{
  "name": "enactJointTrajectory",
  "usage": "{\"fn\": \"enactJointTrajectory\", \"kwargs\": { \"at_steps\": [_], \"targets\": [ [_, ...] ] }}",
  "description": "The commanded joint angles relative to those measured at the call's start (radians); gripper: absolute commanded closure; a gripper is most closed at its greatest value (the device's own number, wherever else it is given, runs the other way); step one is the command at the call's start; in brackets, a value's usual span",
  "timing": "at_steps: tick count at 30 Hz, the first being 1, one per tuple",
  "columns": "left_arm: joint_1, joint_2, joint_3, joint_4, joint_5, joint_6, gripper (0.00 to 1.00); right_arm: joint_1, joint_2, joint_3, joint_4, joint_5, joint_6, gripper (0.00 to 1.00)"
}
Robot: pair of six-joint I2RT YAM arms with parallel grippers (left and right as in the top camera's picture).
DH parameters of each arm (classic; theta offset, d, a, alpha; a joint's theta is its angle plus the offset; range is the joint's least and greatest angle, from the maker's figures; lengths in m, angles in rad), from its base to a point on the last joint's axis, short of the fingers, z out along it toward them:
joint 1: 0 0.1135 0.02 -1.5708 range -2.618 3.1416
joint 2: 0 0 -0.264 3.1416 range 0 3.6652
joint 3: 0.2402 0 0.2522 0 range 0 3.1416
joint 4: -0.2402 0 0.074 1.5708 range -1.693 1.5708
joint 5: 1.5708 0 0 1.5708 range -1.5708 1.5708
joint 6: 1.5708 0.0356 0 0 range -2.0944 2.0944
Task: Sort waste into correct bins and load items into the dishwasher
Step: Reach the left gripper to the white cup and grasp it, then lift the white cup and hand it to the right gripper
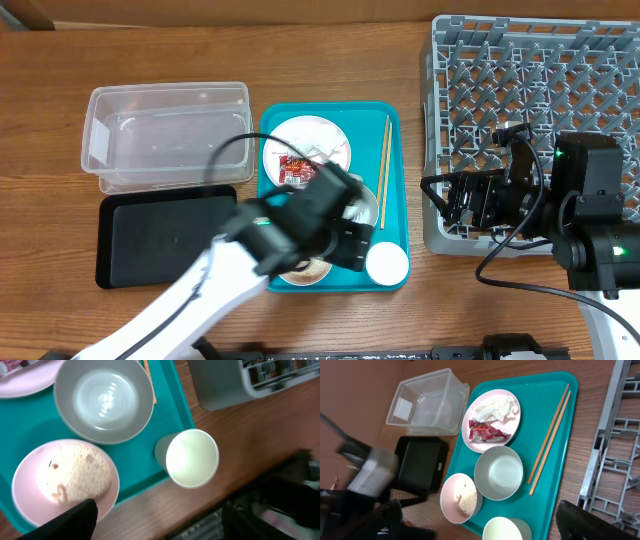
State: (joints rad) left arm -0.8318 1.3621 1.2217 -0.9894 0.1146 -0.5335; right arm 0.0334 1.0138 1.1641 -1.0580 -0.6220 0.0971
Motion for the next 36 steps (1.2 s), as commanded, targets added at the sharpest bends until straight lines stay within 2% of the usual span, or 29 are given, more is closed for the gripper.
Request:
{"fn": "enactJointTrajectory", "kwargs": {
  "at_steps": [1,7,12,13,15,23,29,31,33,36],
  "targets": [
    [-0.066,0.114,0.004,0.069,-0.154,-0.077,0.2,-0.002,-0.003,0.027,0.003,-0.008,0.009,0.0],
    [-0.093,0.299,0.004,0.176,-0.031,-0.076,0.28,-0.002,-0.003,0.027,-0.013,-0.008,0.009,0.0],
    [-0.093,0.386,0.004,0.177,-0.016,-0.076,0.49,-0.002,-0.003,0.026,-0.018,-0.008,0.008,0.0],
    [-0.093,0.394,0.004,0.177,-0.016,-0.076,0.57,-0.002,-0.003,0.026,-0.019,-0.008,0.008,0.0],
    [-0.092,0.396,0.005,0.175,0.001,-0.075,0.96,-0.002,-0.003,0.026,-0.023,-0.008,0.008,0.0],
    [-0.061,0.299,0.097,0.095,0.151,-0.048,0.96,-0.002,-0.003,0.026,-0.037,-0.008,0.008,0.0],
    [0.108,0.154,0.146,-0.021,0.205,0.0,0.96,-0.002,-0.003,0.026,-0.052,-0.008,0.008,0.0],
    [0.212,0.118,0.146,-0.036,0.319,0.037,0.96,-0.002,-0.003,0.026,-0.051,-0.009,0.008,0.0],
    [0.322,0.101,0.146,-0.031,0.51,0.106,0.96,-0.002,-0.003,0.026,-0.051,-0.021,0.006,0.0],
    [0.46,0.106,0.145,-0.027,0.822,0.223,0.96,0.0,-0.003,0.027,-0.051,-0.205,-0.121,0.0]
  ]
}}
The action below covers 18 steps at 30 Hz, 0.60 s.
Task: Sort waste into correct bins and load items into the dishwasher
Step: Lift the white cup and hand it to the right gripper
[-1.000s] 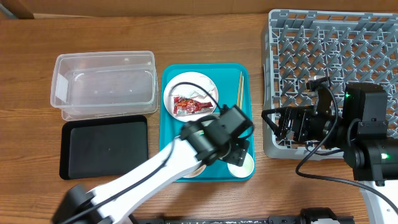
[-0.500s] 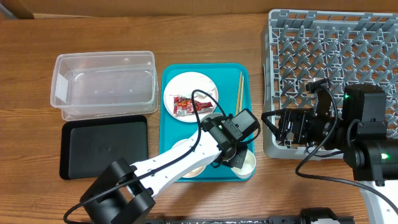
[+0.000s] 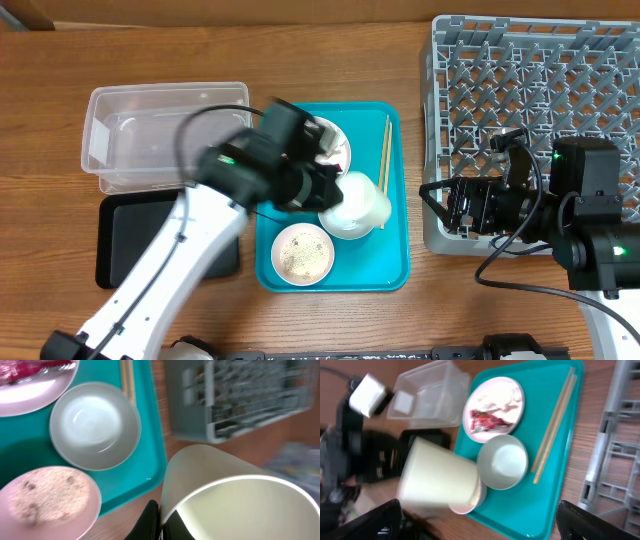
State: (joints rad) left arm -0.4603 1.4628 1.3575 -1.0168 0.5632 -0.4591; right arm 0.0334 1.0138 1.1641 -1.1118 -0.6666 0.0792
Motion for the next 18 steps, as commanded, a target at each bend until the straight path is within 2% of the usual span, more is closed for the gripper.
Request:
{"fn": "enactJointTrajectory", "kwargs": {
  "at_steps": [1,4,6,10,14,18],
  "targets": [
    [0.121,0.008,0.006,0.0,0.461,0.182,0.96,0.0,-0.003,0.026,0.003,-0.256,-0.164,0.02],
    [0.182,0.018,0.004,-0.003,0.732,0.295,0.96,0.0,-0.003,0.026,0.022,-0.417,-0.227,0.03],
    [0.188,0.022,0.004,0.0,0.831,0.333,0.96,0.0,-0.003,0.026,0.04,-0.474,-0.226,0.03],
    [0.172,0.022,0.004,0.001,0.844,0.333,0.96,0.031,-0.003,0.026,0.087,-0.592,-0.226,0.03],
    [0.163,0.022,0.004,0.006,0.852,0.333,0.96,0.101,-0.002,0.026,0.147,-0.592,-0.222,0.03],
    [0.156,0.022,0.004,0.019,0.878,0.334,0.96,0.192,0.0,0.026,0.248,-0.558,-0.148,0.05]
  ]
}}
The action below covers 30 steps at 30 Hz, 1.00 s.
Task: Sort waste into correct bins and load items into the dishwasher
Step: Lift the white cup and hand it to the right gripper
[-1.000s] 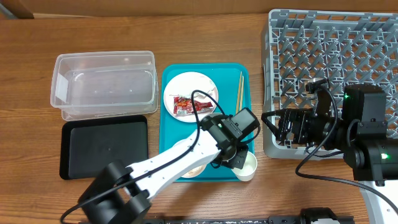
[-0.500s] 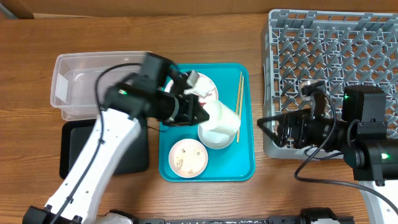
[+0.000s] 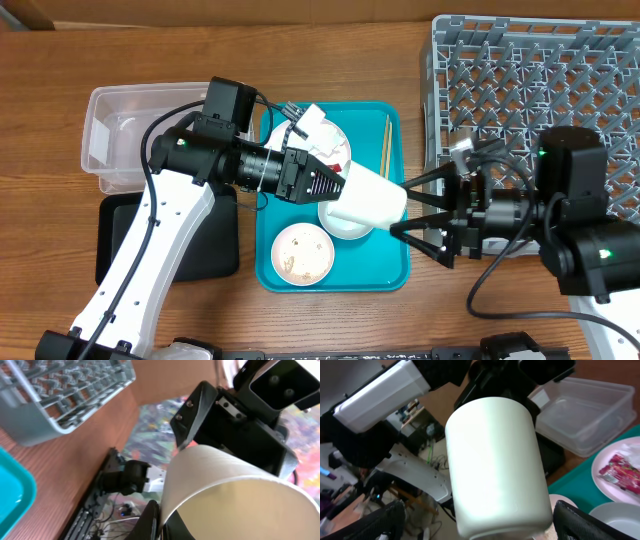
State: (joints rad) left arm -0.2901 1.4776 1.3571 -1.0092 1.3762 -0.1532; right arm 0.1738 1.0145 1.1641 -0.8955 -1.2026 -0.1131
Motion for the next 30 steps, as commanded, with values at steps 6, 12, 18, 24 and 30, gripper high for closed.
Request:
{"fn": "enactJointTrajectory", "kwargs": {
  "at_steps": [6,12,18,24,30],
  "targets": [
    [-0.026,0.007,0.004,0.02,0.065,0.042,0.96,0.173,0.018,0.026,0.097,0.097,0.126,0.18],
    [-0.026,0.007,0.004,0.026,0.064,0.042,0.96,0.216,0.03,0.027,0.103,0.196,0.163,0.32],
    [-0.026,0.007,0.004,0.019,0.053,0.043,0.96,0.204,0.015,0.027,0.132,0.208,0.167,0.19],
    [-0.026,0.007,0.004,0.019,0.053,0.045,0.96,0.204,0.004,0.027,0.15,0.208,0.167,0.31],
    [-0.026,0.007,0.004,0.019,0.053,0.045,0.8,0.204,0.003,0.027,0.145,0.232,0.167,0.41]
  ]
}}
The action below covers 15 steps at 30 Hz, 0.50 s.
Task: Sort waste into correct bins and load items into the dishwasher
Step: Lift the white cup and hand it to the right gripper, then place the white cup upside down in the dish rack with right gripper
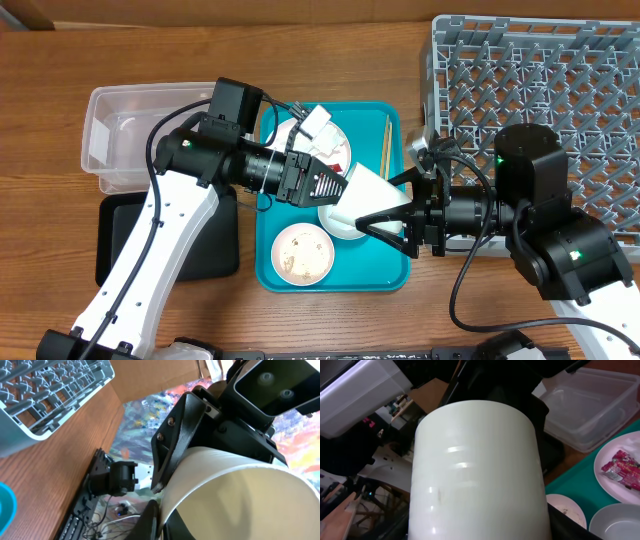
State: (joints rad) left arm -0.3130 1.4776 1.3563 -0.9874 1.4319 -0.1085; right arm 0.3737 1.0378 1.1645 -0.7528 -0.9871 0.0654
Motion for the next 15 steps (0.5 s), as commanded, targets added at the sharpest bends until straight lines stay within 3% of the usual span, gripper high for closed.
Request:
{"fn": "enactJointTrajectory", "kwargs": {
  "at_steps": [1,2,4,8,15],
  "targets": [
    [-0.003,0.007,0.005,-0.003,-0.009,0.0,0.67,0.005,-0.02,0.026,-0.004,0.035,-0.011,0.41],
    [-0.003,0.007,0.005,-0.004,-0.023,-0.003,0.37,0.003,-0.024,0.026,-0.017,0.066,-0.011,0.41],
    [-0.003,0.007,0.005,-0.008,-0.04,-0.004,0.0,-0.006,-0.034,0.026,-0.04,0.108,-0.011,0.41],
    [-0.002,0.007,0.005,-0.015,-0.152,-0.004,0.0,-0.069,-0.069,0.026,-0.103,0.181,-0.006,0.41],
    [-0.002,0.007,0.005,-0.082,-0.561,-0.065,0.0,-0.282,-0.105,0.026,-0.285,0.444,0.027,0.41]
  ]
}}
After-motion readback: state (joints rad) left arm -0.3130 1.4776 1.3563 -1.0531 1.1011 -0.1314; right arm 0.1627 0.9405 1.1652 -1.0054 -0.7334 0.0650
